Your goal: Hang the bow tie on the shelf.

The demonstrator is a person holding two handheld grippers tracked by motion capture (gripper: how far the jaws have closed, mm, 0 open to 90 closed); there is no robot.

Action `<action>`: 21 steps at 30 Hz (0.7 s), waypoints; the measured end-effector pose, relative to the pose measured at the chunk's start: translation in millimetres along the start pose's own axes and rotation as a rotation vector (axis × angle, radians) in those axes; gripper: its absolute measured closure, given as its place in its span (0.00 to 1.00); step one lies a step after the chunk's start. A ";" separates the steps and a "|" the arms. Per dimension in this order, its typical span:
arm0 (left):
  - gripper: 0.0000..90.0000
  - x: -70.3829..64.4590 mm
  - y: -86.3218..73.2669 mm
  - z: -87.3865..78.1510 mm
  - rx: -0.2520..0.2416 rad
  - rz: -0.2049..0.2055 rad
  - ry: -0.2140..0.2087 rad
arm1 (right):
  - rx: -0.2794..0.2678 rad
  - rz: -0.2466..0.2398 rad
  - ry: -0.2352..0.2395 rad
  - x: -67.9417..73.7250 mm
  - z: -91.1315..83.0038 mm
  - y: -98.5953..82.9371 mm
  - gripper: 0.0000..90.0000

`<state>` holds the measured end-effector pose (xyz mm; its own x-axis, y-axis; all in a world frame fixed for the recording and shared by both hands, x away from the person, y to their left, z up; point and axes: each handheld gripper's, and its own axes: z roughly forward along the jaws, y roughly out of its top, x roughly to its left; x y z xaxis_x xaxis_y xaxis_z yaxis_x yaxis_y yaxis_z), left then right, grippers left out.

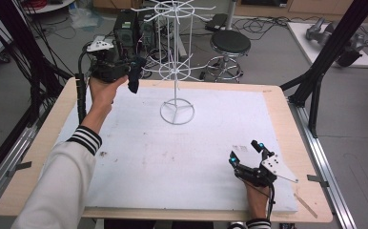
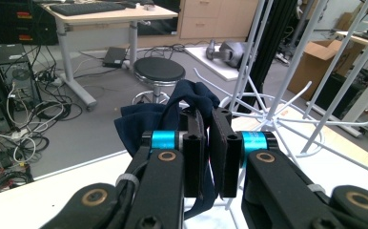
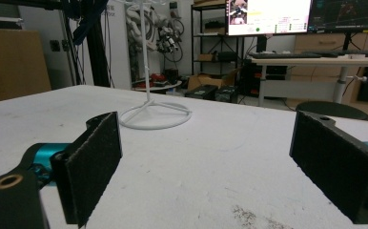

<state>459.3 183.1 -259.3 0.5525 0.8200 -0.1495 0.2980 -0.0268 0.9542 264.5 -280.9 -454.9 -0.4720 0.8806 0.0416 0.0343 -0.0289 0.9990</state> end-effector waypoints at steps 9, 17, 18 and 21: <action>0.93 -6.8 2.1 5.4 0.001 0.009 -0.008 | -0.002 -0.001 0.002 -0.3 0.0 0.0 0.11; 0.93 -12.3 1.7 9.1 0.008 0.020 -0.012 | -0.004 -0.004 0.001 -0.8 -0.1 0.0 0.11; 0.93 -13.8 1.5 10.1 0.013 0.024 -0.015 | -0.006 -0.006 0.001 -0.8 0.0 -0.1 0.11; 0.93 -16.5 1.0 11.7 0.014 0.026 -0.020 | -0.006 -0.006 0.002 -0.8 0.0 -0.1 0.11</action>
<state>459.6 162.8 -259.0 0.5757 0.8073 -0.1296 0.2938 -0.0564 0.9542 264.9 -281.6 -455.0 -0.4736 0.8800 0.0360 0.0261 -0.0268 0.9993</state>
